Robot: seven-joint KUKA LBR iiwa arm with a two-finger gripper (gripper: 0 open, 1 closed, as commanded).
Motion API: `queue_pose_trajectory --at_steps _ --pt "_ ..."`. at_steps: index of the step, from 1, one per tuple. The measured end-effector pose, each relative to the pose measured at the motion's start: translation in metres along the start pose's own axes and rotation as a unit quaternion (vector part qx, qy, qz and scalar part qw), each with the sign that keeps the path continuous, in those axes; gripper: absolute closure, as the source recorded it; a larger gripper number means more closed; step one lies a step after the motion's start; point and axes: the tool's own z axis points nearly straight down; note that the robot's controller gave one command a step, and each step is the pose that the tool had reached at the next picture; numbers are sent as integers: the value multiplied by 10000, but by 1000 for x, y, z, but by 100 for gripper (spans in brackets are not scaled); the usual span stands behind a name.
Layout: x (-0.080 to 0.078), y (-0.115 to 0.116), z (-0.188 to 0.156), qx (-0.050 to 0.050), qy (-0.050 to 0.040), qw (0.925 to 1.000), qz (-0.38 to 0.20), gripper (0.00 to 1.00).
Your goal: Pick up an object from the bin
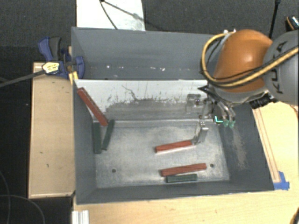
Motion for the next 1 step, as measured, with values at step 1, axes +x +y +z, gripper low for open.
queue_pose_trajectory --at_steps 1 --pt "-4 14 139 -2 -2 9926 -1216 0"
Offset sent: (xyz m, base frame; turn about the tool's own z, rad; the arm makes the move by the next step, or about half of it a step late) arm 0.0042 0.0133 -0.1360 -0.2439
